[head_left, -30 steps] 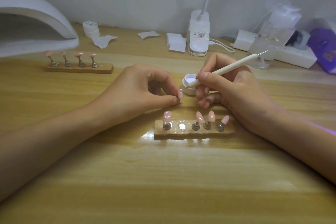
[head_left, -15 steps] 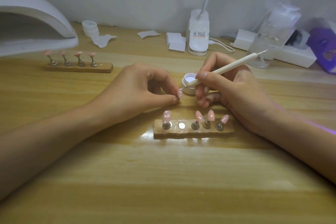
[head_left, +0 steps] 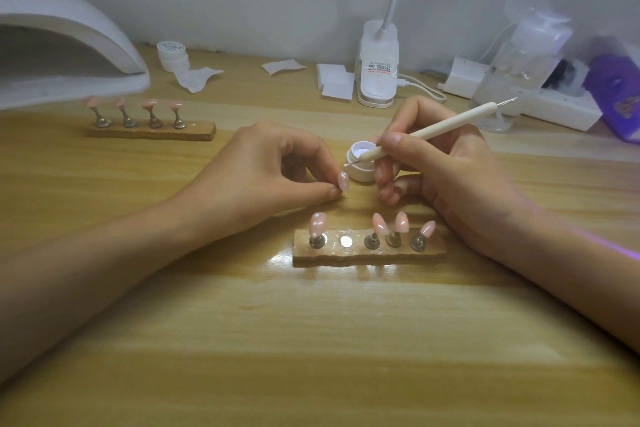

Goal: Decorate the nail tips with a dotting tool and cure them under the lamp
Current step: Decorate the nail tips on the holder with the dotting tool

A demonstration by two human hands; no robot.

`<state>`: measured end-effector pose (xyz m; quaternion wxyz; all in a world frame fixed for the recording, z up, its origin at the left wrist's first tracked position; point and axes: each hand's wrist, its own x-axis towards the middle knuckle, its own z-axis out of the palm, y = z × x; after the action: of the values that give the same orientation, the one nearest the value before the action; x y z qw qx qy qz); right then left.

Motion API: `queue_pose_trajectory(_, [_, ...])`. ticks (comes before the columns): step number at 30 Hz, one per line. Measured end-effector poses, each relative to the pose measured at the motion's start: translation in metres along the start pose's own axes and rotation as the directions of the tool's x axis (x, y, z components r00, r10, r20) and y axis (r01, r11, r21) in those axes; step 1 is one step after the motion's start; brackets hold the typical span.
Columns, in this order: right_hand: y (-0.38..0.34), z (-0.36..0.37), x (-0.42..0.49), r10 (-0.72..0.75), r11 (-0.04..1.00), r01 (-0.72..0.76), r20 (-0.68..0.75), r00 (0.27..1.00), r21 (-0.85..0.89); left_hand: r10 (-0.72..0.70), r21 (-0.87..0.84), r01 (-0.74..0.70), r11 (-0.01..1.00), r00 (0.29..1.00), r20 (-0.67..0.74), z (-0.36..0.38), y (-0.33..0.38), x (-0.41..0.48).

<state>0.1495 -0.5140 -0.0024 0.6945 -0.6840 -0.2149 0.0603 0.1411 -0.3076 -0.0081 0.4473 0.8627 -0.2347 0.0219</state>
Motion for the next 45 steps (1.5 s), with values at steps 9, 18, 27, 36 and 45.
queue_pose_trajectory(9, [0.000, 0.000, 0.001, -0.067, 0.997, 0.068, -0.019, 0.998, 0.026, 0.025, 0.014, -0.025, 1.000, 1.000, 0.010, 0.000, -0.002, -0.001])
queue_pose_trajectory(18, [-0.001, -0.006, 0.002, -0.198, 0.979, 0.189, -0.136, 0.971, -0.073, 0.011, -0.011, -0.011, 1.000, 1.000, 0.006, 0.001, -0.002, -0.001])
queue_pose_trajectory(27, [0.004, -0.015, 0.012, -0.106, 0.955, 0.067, -0.122, 0.987, -0.289, 0.020, 0.012, -0.019, 1.000, 1.000, -0.010, 0.002, -0.005, -0.001])
queue_pose_trajectory(36, [0.006, -0.016, 0.012, -0.080, 0.960, 0.050, -0.096, 0.992, -0.275, 0.006, -0.026, -0.006, 1.000, 1.000, 0.015, 0.001, -0.005, -0.001])
queue_pose_trajectory(45, [0.007, -0.018, 0.013, -0.075, 0.960, 0.047, -0.090, 0.993, -0.275, 0.008, -0.055, -0.007, 0.998, 1.000, 0.008, 0.000, -0.005, 0.000])
